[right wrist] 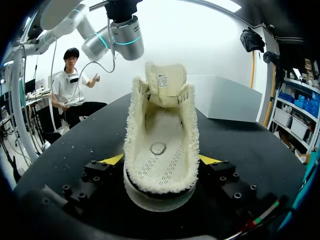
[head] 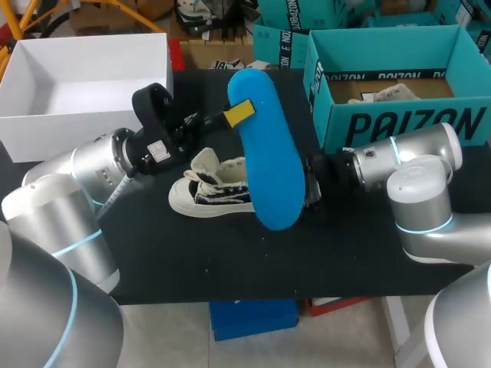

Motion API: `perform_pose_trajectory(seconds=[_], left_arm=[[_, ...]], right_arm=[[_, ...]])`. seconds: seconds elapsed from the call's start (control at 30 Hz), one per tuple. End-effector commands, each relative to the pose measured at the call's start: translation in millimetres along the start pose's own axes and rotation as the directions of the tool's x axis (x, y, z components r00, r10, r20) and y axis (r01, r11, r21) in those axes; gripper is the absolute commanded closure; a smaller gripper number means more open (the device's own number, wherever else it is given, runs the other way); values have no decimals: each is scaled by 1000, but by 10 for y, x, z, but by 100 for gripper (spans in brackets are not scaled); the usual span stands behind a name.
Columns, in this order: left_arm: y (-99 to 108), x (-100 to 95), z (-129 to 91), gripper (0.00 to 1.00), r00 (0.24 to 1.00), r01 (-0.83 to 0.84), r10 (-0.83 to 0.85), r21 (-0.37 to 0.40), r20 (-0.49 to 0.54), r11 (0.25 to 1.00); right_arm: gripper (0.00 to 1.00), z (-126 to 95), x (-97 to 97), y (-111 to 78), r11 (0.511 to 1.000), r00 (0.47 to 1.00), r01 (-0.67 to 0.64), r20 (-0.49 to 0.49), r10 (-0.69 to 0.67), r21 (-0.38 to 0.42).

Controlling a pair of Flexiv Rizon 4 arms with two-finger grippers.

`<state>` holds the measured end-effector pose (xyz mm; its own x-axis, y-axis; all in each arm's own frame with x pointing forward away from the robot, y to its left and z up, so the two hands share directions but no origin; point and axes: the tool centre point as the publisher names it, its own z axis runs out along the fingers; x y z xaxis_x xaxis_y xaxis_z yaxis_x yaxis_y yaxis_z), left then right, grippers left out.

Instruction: Take the shoe out of the shoebox, open the shoe tongue, remove and reinsert the insole, then place the shoe into the shoebox

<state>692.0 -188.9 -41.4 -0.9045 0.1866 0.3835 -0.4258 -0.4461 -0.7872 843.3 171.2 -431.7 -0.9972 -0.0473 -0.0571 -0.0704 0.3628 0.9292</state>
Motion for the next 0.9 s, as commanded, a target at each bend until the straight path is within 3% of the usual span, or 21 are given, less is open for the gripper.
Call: perform_pose_trajectory(seconds=[0.03,0.57,0.9], left_arm=[[-69,79,15,100,988,2,2,-25,156,1000],[-126,10,-26,100,991,57,-42,-112,130,992],[-124,-9,-24,100,991,59,-43,-125,126,990]], right_arm=[[100,28,-1,-14,1000,1000,-2,0,2,3],[100,28,-1,-14,1000,1000,-2,0,2,3],[100,28,-1,-14,1000,1000,-2,0,2,3]])
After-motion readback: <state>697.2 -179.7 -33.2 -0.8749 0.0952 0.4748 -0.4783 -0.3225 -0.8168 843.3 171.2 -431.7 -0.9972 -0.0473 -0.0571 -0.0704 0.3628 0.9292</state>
